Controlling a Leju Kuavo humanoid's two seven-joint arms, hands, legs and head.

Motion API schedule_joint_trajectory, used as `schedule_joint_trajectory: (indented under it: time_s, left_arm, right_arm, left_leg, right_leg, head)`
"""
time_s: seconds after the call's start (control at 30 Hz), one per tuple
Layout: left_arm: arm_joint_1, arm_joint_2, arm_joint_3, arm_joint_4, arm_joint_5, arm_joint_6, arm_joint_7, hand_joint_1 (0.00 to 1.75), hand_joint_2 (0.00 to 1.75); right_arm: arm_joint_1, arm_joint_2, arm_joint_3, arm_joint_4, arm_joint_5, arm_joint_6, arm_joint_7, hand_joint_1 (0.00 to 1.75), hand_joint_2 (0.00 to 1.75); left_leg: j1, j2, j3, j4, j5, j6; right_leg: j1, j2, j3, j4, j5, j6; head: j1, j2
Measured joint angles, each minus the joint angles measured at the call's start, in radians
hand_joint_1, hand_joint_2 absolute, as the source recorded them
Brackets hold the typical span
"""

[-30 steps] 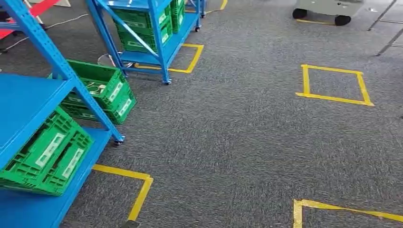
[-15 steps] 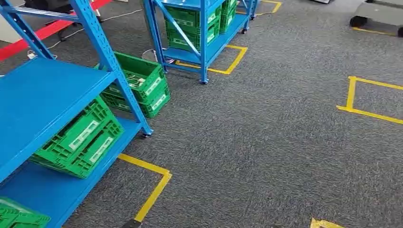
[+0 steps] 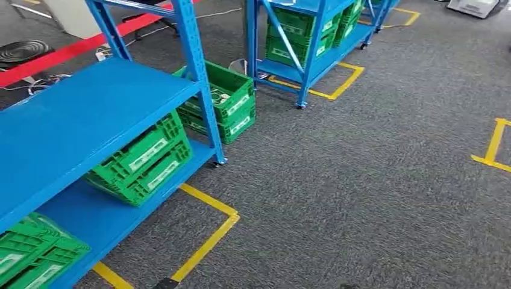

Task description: Take the parts from the cabinet and place them on the table.

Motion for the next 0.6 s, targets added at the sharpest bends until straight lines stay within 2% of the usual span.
schedule_joint_trajectory:
  time_s: [0.03, 0.07, 0.1, 0.13, 0.17, 0.2, 0.23, 0.27, 0.3, 0.33, 0.37, 0.4, 0.5, 0.53, 0.57, 0.6]
  left_arm:
    - [0.001, -0.001, 0.0, 0.0, 0.0, -0.001, 0.0, 0.0, 0.0]
    - [0.0, -0.001, 0.001, 0.0, 0.0, -0.001, 0.0, 0.0, 0.0]
    - [-0.003, -0.002, 0.001, 0.0, 0.0, -0.001, 0.0, 0.0, 0.0]
    - [-0.005, -0.002, 0.001, 0.0, 0.0, -0.003, -0.001, 0.0, 0.0]
    - [-0.005, -0.002, 0.001, 0.0, 0.0, -0.003, -0.001, 0.0, 0.0]
    - [-0.005, -0.002, 0.001, 0.0, 0.0, -0.003, -0.001, 0.0, 0.0]
    - [-0.004, -0.001, 0.001, 0.0, 0.0, -0.003, -0.001, 0.0, 0.0]
    - [-0.003, -0.001, 0.001, 0.0, 0.0, -0.004, -0.002, 0.0, 0.0]
    - [-0.003, -0.002, 0.002, 0.0, 0.0, -0.005, -0.002, 0.0, 0.0]
    - [-0.004, -0.002, 0.002, 0.0, 0.0, -0.006, -0.004, 0.0, 0.0]
    - [-0.004, -0.002, 0.002, 0.0, 0.0, -0.006, -0.005, 0.0, 0.0]
    - [-0.006, -0.001, 0.002, 0.0, 0.0, -0.006, -0.005, 0.0, 0.0]
    - [-0.001, 0.0, 0.002, 0.0, 0.001, -0.006, -0.008, 0.0, 0.0]
    - [-0.001, 0.001, 0.002, 0.0, 0.001, -0.008, -0.009, 0.0, 0.0]
    - [0.0, 0.0, 0.002, 0.0, 0.001, -0.008, -0.01, 0.0, 0.0]
    - [-0.002, 0.001, 0.002, 0.0, 0.001, -0.008, -0.01, 0.0, 0.0]
  right_arm:
    - [-0.001, 0.0, 0.001, 0.0, 0.001, 0.0, 0.0, 0.0, 0.0]
    - [-0.001, 0.0, 0.002, 0.0, 0.002, 0.0, 0.0, 0.0, 0.0]
    - [0.0, 0.0, 0.002, 0.0, 0.002, 0.0, 0.0, 0.0, 0.0]
    - [0.003, 0.0, 0.002, 0.0, 0.002, 0.0, 0.0, 0.0, 0.0]
    - [0.005, 0.0, 0.002, 0.001, 0.002, 0.0, 0.001, 0.0, 0.0]
    - [0.008, 0.0, 0.002, 0.002, 0.002, 0.0, 0.002, 0.0, 0.0]
    - [0.01, 0.0, 0.002, 0.002, 0.002, 0.0, 0.002, 0.0, 0.0]
    - [0.01, 0.0, 0.003, 0.002, 0.003, 0.0, 0.003, 0.0, 0.0]
    - [0.009, 0.0, 0.004, 0.002, 0.005, 0.0, 0.004, 0.0, 0.0]
    - [0.008, 0.0, 0.004, 0.002, 0.006, 0.0, 0.004, 0.0, 0.0]
    - [0.008, 0.0, 0.004, 0.002, 0.008, 0.0, 0.004, 0.0, 0.0]
    - [0.007, 0.0, 0.005, 0.003, 0.008, 0.0, 0.004, 0.0, 0.0]
    - [0.008, 0.0, 0.005, 0.003, 0.011, 0.0, 0.005, 0.0, 0.0]
    - [0.007, 0.0, 0.006, 0.003, 0.011, 0.0, 0.005, 0.0, 0.0]
    - [0.005, 0.0, 0.006, 0.003, 0.011, 0.0, 0.004, 0.0, 0.0]
    - [0.006, 0.0, 0.006, 0.003, 0.012, 0.0, 0.004, 0.0, 0.0]
  left_leg:
    - [0.007, -0.01, 0.001, -0.003, 0.005, 0.009]
    - [0.009, -0.02, 0.0, -0.003, 0.006, 0.013]
    - [0.009, -0.032, -0.002, -0.003, 0.008, 0.018]
    - [0.009, -0.046, -0.003, -0.003, 0.009, 0.021]
    - [0.008, -0.059, -0.005, -0.003, 0.01, 0.022]
    - [0.008, -0.071, -0.005, -0.003, 0.011, 0.022]
    - [0.008, -0.086, -0.005, -0.003, 0.011, 0.022]
    - [0.009, -0.102, -0.005, -0.002, 0.013, 0.019]
    - [0.011, -0.117, -0.005, -0.002, 0.014, 0.017]
    - [0.013, -0.13, -0.005, -0.002, 0.016, 0.012]
    - [0.011, -0.139, -0.008, -0.001, 0.017, 0.005]
    - [0.008, -0.152, -0.016, 0.008, 0.016, -0.001]
    - [0.018, -0.182, -0.031, 0.0, 0.035, -0.025]
    - [0.019, -0.178, -0.035, 0.002, 0.03, -0.027]
    - [0.011, -0.119, -0.043, 0.026, 0.009, -0.03]
    - [0.008, -0.084, -0.072, 0.085, -0.032, -0.033]
  right_leg:
    - [-0.007, 0.027, -0.01, 0.007, -0.011, 0.012]
    - [-0.007, 0.079, -0.02, 0.043, -0.039, 0.015]
    - [-0.007, 0.106, -0.048, 0.111, -0.08, 0.016]
    - [-0.007, 0.117, -0.086, 0.195, -0.118, 0.017]
    - [-0.007, 0.122, -0.118, 0.262, -0.142, 0.018]
    - [-0.007, 0.123, -0.139, 0.301, -0.148, 0.017]
    - [-0.008, 0.124, -0.14, 0.297, -0.132, 0.016]
    - [-0.009, 0.126, -0.12, 0.251, -0.096, 0.015]
    - [-0.012, 0.135, -0.082, 0.168, -0.048, 0.014]
    - [-0.016, 0.159, -0.044, 0.088, -0.01, 0.014]
    - [-0.024, 0.214, -0.023, 0.039, -0.008, 0.016]
    - [-0.03, 0.232, -0.01, 0.006, -0.019, 0.012]
    - [-0.02, 0.202, -0.015, 0.023, -0.012, -0.007]
    - [-0.026, 0.185, -0.014, 0.017, -0.007, -0.016]
    - [-0.023, 0.176, -0.014, 0.016, -0.005, -0.019]
    - [-0.02, 0.162, -0.014, 0.015, -0.004, -0.025]
  head:
    - [0.0, 0.0]
    - [0.003, 0.0]
    - [0.004, 0.0]
    - [0.006, 0.0]
    - [0.006, 0.0]
    - [0.006, 0.0]
    - [0.006, 0.0]
    - [0.006, 0.0]
    - [0.006, 0.0]
    - [0.006, 0.0]
    - [0.008, 0.0]
    - [0.008, 0.0]
    - [0.007, 0.0]
    - [0.007, 0.0]
    - [0.001, 0.0]
    - [-0.009, 0.0]
